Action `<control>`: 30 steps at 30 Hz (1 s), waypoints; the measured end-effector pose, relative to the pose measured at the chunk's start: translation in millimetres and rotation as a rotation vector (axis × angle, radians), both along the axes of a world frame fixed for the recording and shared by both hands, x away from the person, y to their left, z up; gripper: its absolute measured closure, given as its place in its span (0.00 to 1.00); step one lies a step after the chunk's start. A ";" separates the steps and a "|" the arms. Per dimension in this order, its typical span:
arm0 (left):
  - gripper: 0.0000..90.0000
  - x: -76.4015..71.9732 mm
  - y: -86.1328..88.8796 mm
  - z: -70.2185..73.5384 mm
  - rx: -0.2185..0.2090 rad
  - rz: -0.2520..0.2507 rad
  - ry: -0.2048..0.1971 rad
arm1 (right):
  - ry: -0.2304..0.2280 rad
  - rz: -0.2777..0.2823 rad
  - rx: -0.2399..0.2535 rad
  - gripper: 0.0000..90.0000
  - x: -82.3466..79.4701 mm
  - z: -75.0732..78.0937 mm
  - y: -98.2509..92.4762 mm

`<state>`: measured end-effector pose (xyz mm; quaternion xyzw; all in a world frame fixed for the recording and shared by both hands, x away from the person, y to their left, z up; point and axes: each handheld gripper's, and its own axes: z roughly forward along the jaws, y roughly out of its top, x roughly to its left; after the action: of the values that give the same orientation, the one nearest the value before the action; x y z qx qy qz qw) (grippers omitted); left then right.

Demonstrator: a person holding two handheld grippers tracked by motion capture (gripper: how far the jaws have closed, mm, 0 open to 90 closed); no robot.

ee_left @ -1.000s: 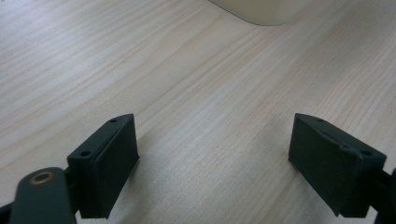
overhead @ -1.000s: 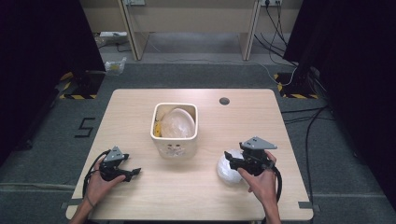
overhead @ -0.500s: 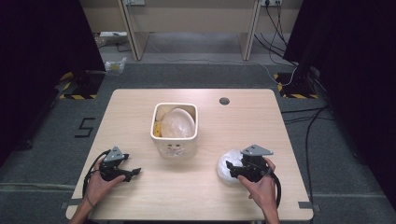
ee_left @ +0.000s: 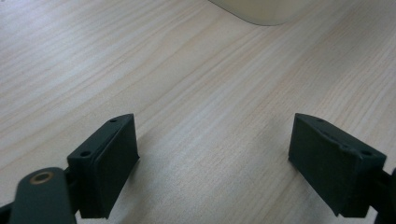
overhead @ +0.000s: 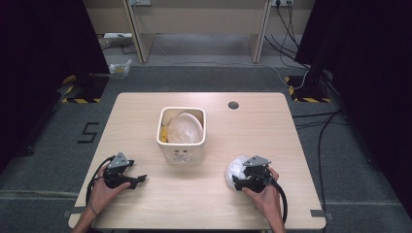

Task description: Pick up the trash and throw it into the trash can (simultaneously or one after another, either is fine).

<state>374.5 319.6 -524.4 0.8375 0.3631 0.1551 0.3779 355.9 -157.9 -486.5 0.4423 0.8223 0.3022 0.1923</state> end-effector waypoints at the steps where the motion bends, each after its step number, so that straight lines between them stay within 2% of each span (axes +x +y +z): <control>1: 0.16 0.0 0.0 0.0 0.000 0.000 0.000 | 0.006 -0.008 0.018 0.25 0.6 -0.2 -2.0; 3: 0.16 0.0 0.0 0.0 0.000 0.000 0.000 | 0.008 -0.004 0.016 0.26 0.7 -0.2 -2.9; 10: 0.16 0.0 0.0 0.0 0.000 0.000 0.000 | 0.003 -0.008 0.038 0.43 -1.4 4.8 -4.2; 15: 0.16 0.0 0.0 0.0 -0.001 0.000 0.000 | -0.023 -0.006 0.087 0.52 -2.2 12.7 -9.4; 23: 0.16 0.0 0.0 0.0 0.000 0.000 0.000 | -0.075 0.003 0.143 0.59 -3.3 27.5 -15.4; 30: 0.16 0.0 0.0 0.0 0.000 0.000 0.000 | -0.130 0.000 0.226 0.61 -2.0 52.3 -23.0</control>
<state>374.5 319.6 -524.4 0.8375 0.3631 0.1550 0.3779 353.9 -180.9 -434.2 0.4409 0.7687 0.4208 0.1940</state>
